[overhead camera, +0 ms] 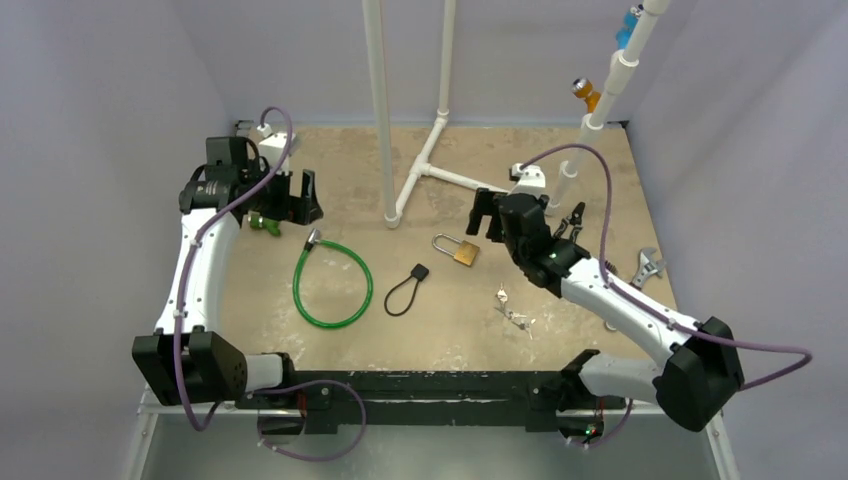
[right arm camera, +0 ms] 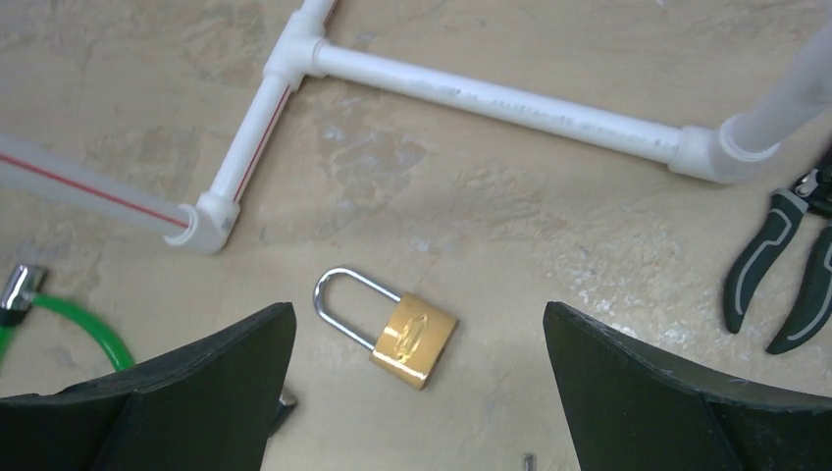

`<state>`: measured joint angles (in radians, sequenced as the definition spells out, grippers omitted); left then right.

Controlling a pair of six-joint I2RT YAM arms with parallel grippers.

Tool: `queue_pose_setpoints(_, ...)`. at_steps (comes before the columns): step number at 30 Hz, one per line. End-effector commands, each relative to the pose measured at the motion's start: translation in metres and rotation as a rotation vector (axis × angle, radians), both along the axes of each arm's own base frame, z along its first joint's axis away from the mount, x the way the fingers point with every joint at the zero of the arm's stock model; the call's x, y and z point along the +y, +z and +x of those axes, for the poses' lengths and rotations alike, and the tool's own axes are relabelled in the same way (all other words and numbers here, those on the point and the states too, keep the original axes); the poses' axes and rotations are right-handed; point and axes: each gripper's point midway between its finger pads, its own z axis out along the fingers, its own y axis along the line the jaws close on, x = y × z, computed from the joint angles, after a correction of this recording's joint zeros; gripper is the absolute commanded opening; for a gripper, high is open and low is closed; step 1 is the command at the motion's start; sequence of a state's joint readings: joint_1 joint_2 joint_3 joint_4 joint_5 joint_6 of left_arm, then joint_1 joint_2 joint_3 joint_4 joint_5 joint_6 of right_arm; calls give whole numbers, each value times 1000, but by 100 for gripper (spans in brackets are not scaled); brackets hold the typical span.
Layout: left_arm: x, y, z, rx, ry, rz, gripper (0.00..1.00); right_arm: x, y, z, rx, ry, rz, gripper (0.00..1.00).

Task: Unlock with the key
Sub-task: Move the lock to the center of the board.

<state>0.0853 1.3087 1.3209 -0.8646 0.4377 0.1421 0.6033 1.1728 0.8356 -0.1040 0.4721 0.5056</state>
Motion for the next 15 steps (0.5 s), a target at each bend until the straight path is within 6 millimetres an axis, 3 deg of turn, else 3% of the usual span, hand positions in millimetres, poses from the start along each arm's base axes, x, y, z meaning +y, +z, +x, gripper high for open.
queue_pose_setpoints(1,1,-14,-17,40,-41,23,100,26,8,-18,28,109,-136,99)
queue_pose_setpoints(6,4,-48,-27,167,-33,27,100,70,-3,-41,35,242,-207,99)
queue_pose_setpoints(10,15,-70,-27,196,21,71,100,100,-15,-47,49,321,-259,99)
queue_pose_setpoints(15,33,-90,-22,211,66,158,92,118,-27,-47,86,374,-301,99)
